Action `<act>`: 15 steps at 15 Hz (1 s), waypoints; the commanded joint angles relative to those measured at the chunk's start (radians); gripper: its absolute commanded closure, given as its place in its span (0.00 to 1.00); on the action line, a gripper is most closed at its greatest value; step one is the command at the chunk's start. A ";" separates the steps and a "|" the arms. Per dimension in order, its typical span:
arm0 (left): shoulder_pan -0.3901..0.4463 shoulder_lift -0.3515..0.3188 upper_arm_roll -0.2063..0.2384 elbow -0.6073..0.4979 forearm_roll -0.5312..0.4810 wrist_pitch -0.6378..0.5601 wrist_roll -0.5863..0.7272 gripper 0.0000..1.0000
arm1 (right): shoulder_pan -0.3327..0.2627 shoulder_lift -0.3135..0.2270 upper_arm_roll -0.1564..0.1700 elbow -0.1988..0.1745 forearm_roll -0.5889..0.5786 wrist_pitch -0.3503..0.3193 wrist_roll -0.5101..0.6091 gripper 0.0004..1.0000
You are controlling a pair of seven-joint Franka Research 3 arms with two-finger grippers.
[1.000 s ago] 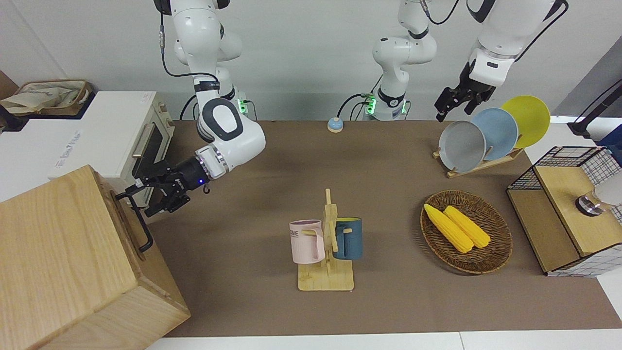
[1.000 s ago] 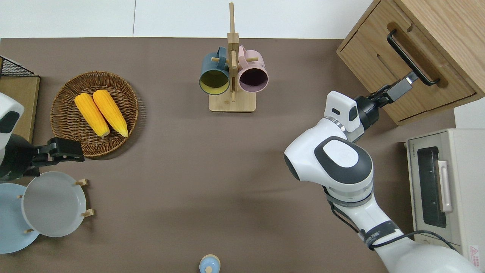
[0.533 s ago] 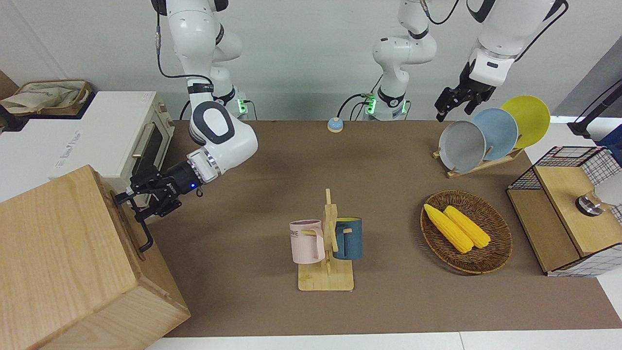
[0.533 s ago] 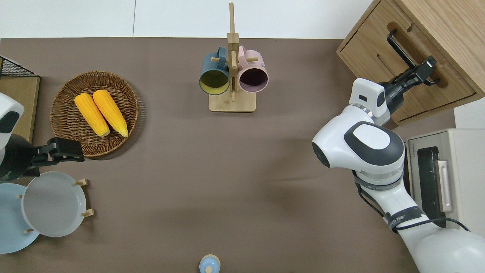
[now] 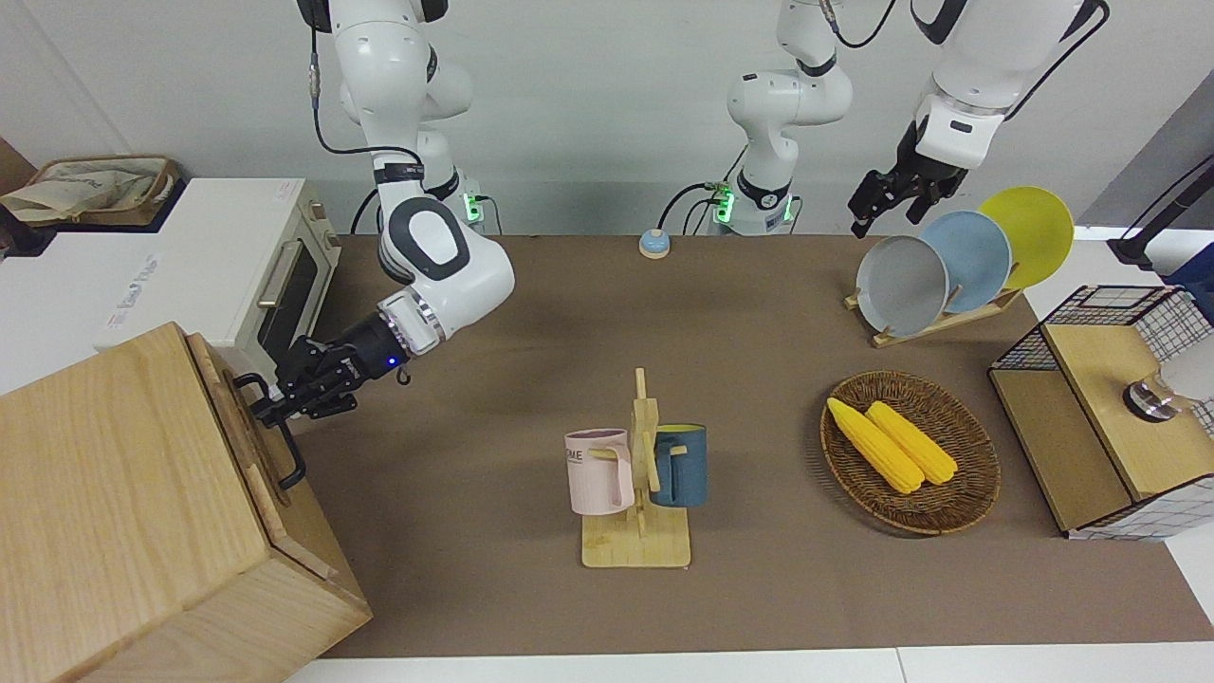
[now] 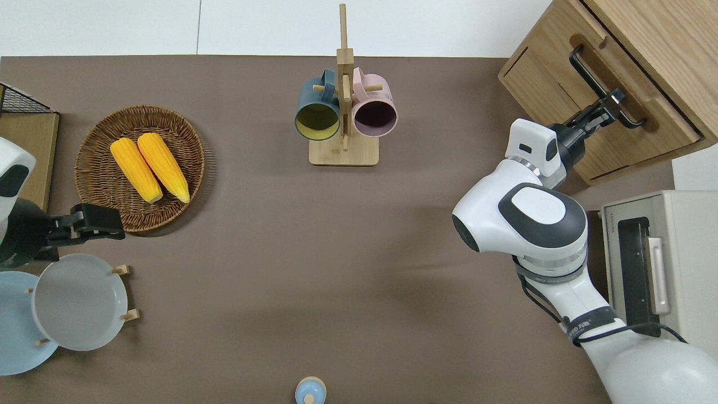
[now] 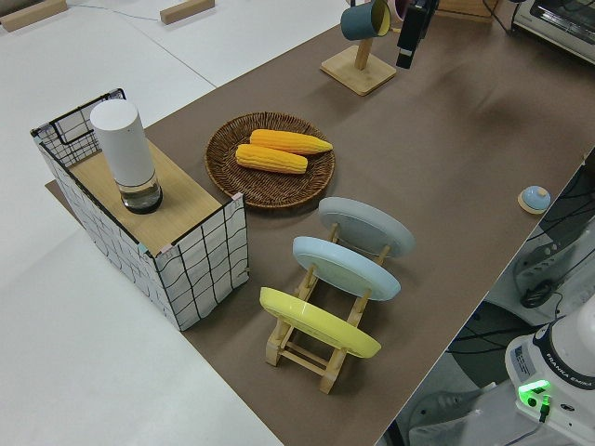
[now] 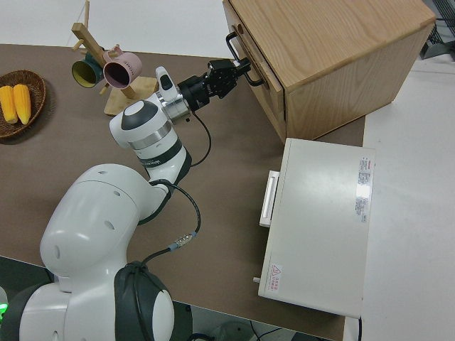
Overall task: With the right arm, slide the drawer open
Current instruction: 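Pull the drawer handle toward the robot with the right gripper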
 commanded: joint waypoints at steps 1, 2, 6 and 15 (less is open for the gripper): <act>-0.001 -0.008 0.004 0.004 -0.001 -0.017 0.009 0.01 | 0.002 -0.003 0.062 0.015 0.046 -0.038 0.014 0.99; -0.001 -0.008 0.004 0.004 -0.001 -0.015 0.009 0.01 | 0.004 -0.007 0.089 0.015 0.062 -0.067 0.008 1.00; -0.001 -0.008 0.004 0.004 -0.001 -0.017 0.009 0.01 | 0.007 -0.014 0.200 0.016 0.148 -0.198 -0.038 1.00; -0.001 -0.008 0.004 0.004 -0.001 -0.017 0.009 0.01 | 0.064 -0.021 0.459 0.065 0.360 -0.523 -0.121 1.00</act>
